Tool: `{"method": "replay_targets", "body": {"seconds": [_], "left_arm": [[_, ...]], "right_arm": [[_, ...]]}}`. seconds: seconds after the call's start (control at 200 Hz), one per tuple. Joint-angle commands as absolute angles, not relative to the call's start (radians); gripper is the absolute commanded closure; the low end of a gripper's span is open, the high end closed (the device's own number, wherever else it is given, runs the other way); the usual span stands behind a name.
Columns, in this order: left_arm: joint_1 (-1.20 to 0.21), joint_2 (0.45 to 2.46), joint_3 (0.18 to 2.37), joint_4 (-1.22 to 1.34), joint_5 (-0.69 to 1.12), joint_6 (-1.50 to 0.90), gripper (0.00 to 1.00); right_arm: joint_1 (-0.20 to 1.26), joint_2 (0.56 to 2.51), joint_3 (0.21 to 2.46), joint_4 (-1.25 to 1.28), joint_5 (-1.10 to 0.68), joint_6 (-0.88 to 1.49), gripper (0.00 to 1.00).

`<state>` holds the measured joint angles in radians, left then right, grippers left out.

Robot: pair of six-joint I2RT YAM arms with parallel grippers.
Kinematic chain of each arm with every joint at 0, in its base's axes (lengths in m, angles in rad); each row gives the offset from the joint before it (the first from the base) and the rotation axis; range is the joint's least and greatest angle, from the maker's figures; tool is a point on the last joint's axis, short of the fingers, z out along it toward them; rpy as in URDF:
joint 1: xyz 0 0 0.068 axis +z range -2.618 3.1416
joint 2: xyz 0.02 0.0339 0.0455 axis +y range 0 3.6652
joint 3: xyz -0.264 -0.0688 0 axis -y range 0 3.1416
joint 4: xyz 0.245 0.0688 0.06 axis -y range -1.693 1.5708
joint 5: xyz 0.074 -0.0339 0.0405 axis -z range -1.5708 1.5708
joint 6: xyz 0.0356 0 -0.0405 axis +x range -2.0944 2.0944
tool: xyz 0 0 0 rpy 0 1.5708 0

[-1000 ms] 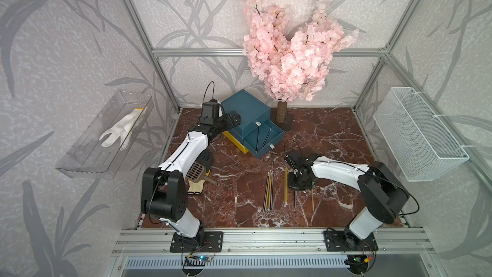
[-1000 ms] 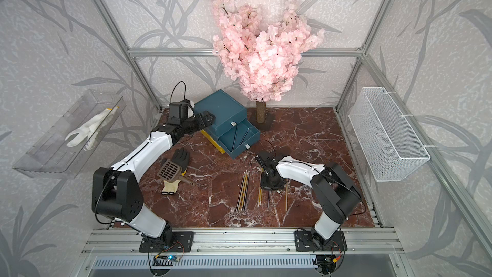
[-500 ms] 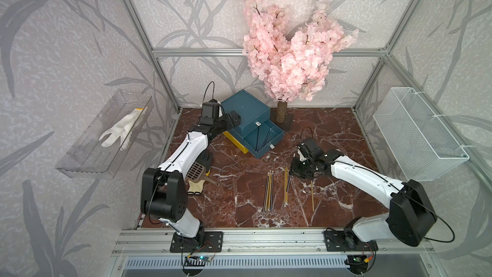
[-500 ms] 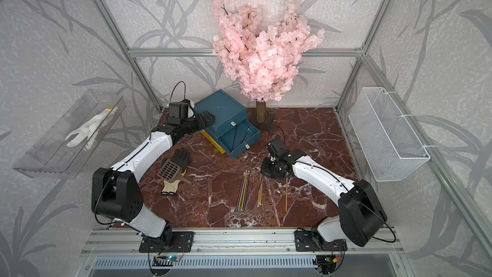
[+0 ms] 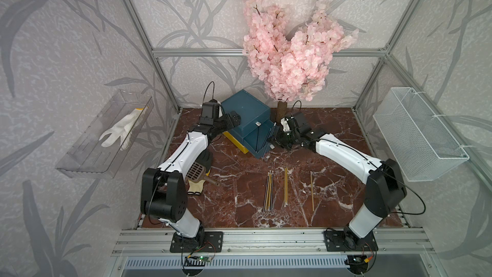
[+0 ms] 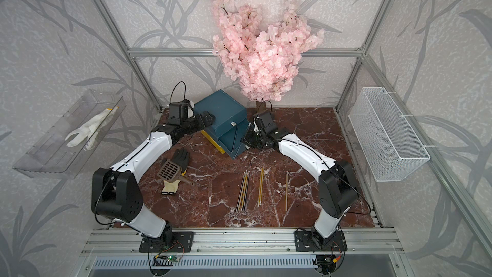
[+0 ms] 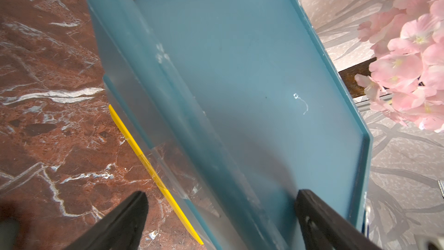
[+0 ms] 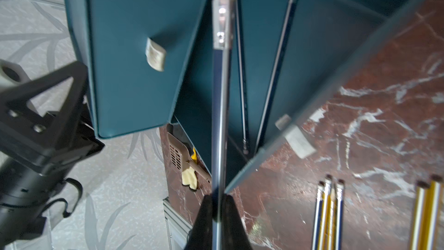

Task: Please place the pencils in the drawer according to their color
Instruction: Place the pencil in the drawer.

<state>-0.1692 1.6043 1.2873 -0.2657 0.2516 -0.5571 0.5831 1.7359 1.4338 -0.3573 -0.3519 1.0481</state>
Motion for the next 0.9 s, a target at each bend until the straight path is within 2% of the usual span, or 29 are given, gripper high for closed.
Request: {"method": "replay_targets", "body": {"seconds": [0.0,0.4,0.895], "left_arm": [[-0.178,1.639,1.234,-0.474,0.221,-0.508,0.00],[-0.178,1.640,1.234,-0.471,0.224,-0.511,0.00],[-0.178,1.638,1.228,-0.465,0.222,-0.517,0.00]], "right_arm": [[0.565,1.798,1.521,-0.351,-0.338,1.049,1.00],[0.555,1.961,1.717,-0.485,-0.223,0.937,1.00],[0.588,2.051,1.744,-0.521,-0.286,0.898,1.00]]}}
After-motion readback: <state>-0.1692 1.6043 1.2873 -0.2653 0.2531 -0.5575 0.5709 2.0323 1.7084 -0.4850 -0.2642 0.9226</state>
